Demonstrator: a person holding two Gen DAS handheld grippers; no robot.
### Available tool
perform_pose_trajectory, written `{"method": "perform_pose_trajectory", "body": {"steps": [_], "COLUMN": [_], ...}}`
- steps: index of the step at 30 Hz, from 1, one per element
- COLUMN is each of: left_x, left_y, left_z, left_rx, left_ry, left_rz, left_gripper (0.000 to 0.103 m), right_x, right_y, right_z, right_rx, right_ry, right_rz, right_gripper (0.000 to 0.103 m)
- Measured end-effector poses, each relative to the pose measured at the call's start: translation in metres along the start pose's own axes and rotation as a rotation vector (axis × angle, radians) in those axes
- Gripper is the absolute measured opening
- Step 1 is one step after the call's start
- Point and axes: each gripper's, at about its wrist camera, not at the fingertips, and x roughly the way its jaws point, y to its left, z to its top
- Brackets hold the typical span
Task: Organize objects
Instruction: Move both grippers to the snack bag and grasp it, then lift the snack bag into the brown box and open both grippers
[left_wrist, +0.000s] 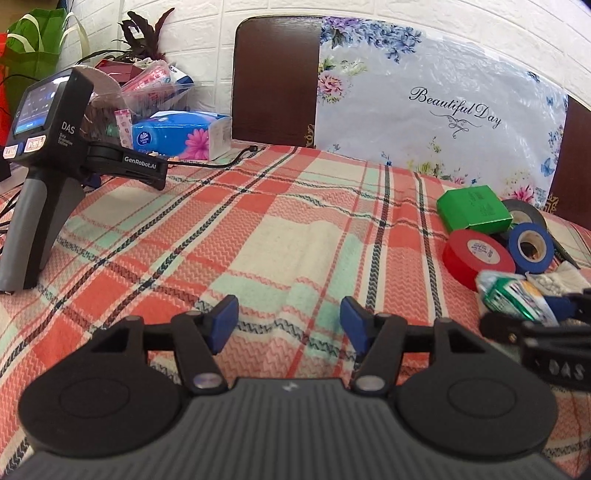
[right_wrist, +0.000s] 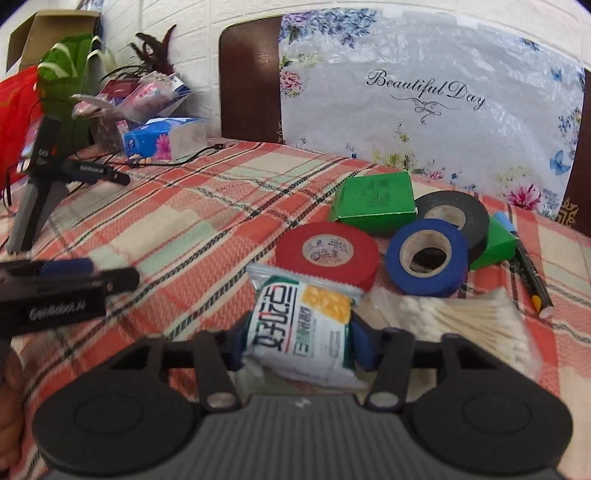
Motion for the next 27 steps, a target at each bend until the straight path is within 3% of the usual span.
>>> {"method": "perform_pose_trajectory", "body": {"steps": [7,11,12,15,17,19,24,26,27], "left_x": [0.0,-0.004,-0.01,-0.031,-0.045,-0.057,-0.061,-0.055,-0.052], "left_y": [-0.004,-0.029,-0.038,-0.074,-0.114,-0.149,-0.209,-0.224,-0.227], "left_z": [-0.001,-0.002,-0.001,0.002,0.002,-0.001,-0.008,-0.016,-0.02], "left_rx": [0.02,0.152,0.151,0.075,0.11,0.163,0.254,0.278,0.268], "left_ry": [0.007,0.03,0.055,0.178,0.262,0.315,0.379,0.433,0.447], "left_rz": [-0.001,0.012,-0.04,-0.32,-0.462,-0.582,-0.647,-0.658,-0.676], "left_gripper": [0.067,0.069,0.069,0.069,0.069,0.069,0.068,0.05,0.047], "right_x": [-0.079,-0.127,-0.135,-0.155,-0.167,-0.17,-0.162,-0.152,-0.147], "right_y": [-0.011,-0.046,-0.06,-0.094,-0.106,-0.109,-0.1,-0.094,-0.091], "right_z": [-0.062,-0.099,-0.104,-0.113,-0.122,-0.129,-0.124,-0.117,-0.114], "right_rx": [-0.104,-0.064,-0.015,0.101,0.141,0.155,0.119,0.101,0.089], "right_ry": [-0.027,-0.053,-0.049,-0.037,-0.038,-0.035,-0.036,-0.03,-0.029], "right_rz": [0.017,-0.157,-0.201,-0.263,-0.242,-0.229,-0.177,-0.149,-0.134], "right_gripper": [0.049,0.058,0.062,0.071,0.084,0.084,0.084,0.079,0.075]}}
